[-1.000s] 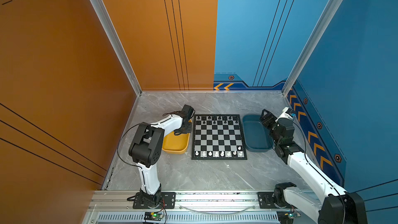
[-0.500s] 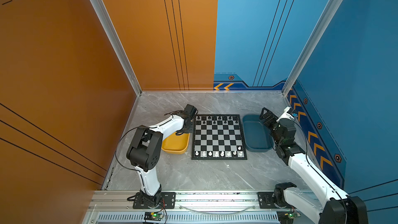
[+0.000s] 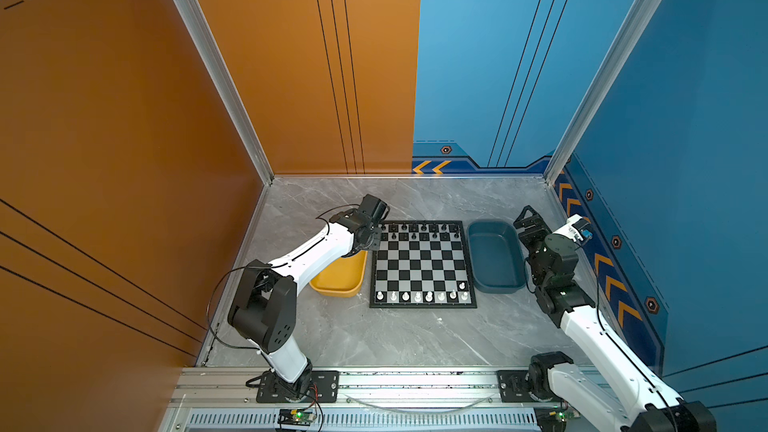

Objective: Set up the chess pieces on the board
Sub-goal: 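Close the left gripper on one white pawn in the yellow tray, then lift the white pawn and carry it to the board corner beside the teal tray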

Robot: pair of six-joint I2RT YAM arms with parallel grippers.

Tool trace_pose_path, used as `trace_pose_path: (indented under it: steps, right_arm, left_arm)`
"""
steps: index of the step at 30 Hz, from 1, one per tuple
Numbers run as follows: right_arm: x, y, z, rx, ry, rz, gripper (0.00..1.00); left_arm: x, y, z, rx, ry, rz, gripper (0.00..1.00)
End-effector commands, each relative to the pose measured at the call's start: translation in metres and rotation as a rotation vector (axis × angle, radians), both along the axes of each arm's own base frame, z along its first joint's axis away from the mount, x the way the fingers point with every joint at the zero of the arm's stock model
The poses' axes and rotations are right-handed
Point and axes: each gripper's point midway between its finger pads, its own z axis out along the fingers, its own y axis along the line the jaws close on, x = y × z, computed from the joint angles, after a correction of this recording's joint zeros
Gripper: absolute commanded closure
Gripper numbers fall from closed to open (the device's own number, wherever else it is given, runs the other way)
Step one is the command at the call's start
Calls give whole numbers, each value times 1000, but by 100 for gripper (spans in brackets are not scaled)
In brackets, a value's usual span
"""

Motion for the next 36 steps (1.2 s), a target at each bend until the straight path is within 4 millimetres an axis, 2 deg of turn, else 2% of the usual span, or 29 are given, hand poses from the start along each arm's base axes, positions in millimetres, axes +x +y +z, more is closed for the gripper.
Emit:
trace_pose_path:
  steps: [1, 6, 9, 19, 24, 31, 36]
  right_arm:
    - [-9, -13, 0, 57, -42, -88, 0]
    - [-14, -16, 0, 59, -54, -106, 0]
    - [-15, -18, -1, 64, -52, -117, 0]
    - [-18, -23, -3, 67, -45, -147, 0]
    - [-24, -28, -3, 61, -52, -170, 0]
    - [-29, -32, -4, 62, -58, -191, 0]
    - [-28, -32, -5, 68, -54, -189, 0]
  left_arm:
    - [-2, -10, 29, 18, -52, -40, 100]
    - [-7, -38, 38, 6, -66, -116, 100]
    - [-9, -62, 38, -14, -59, -172, 100]
    - [-30, -155, 16, -27, 23, -406, 100]
    - [-51, -195, 6, -75, 78, -509, 100]
    - [-72, -222, -17, -92, 155, -580, 100]
    - [-83, -239, -25, -96, 186, -626, 100]
